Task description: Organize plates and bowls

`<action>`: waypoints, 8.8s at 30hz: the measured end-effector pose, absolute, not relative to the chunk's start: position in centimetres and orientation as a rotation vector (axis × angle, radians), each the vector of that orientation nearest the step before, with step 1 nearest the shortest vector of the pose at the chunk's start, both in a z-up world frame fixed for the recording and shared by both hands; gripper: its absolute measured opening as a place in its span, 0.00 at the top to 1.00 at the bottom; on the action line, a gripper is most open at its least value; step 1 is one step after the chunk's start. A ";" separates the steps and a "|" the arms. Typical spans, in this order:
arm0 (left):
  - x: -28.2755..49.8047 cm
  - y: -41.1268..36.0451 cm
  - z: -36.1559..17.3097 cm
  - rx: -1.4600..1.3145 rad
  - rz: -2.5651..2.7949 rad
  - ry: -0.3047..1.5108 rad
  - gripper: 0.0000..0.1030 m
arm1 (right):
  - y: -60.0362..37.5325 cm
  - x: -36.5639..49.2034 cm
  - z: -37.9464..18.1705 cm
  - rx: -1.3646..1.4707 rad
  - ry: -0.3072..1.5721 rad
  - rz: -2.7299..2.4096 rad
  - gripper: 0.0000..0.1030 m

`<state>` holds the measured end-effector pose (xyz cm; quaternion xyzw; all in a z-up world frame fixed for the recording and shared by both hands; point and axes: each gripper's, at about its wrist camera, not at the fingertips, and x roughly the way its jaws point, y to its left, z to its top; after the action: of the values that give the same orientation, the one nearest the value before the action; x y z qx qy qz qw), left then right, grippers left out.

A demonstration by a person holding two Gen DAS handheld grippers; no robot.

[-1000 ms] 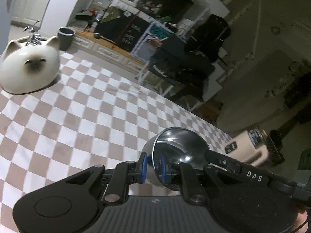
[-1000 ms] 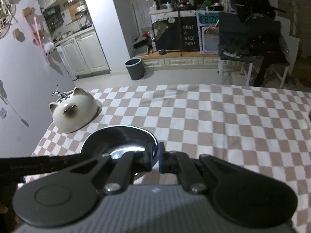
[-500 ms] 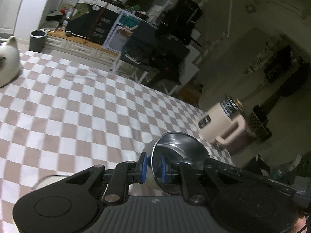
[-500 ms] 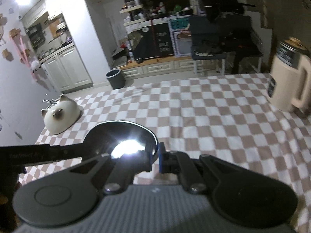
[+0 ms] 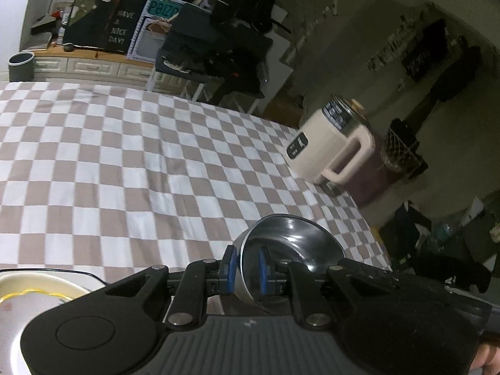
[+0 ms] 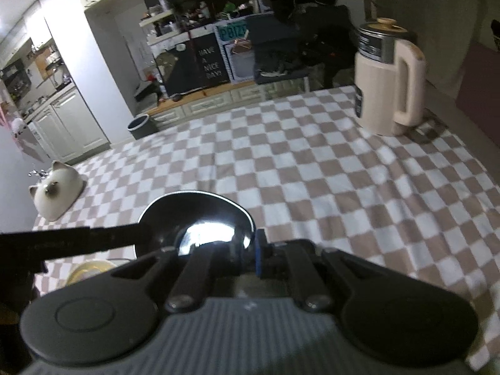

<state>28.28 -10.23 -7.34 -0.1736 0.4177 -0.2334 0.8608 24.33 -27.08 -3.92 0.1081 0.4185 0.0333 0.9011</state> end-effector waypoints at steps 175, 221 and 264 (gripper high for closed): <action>32.0 -13.3 -15.1 -0.291 -0.535 1.158 0.92 | -30.9 28.4 -12.1 0.201 1.166 0.070 0.96; 22.2 6.0 -3.7 -0.597 -0.365 0.722 0.86 | -21.2 25.7 -5.0 0.374 0.838 0.376 0.93; 18.2 10.6 -9.2 -0.515 -0.221 0.878 0.74 | -13.7 24.4 -7.7 0.215 1.041 0.340 0.90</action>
<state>18.19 10.63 -9.23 -0.2458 0.4194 -0.1057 0.8675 24.40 -13.69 -7.67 0.1022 0.4941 0.1612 0.8482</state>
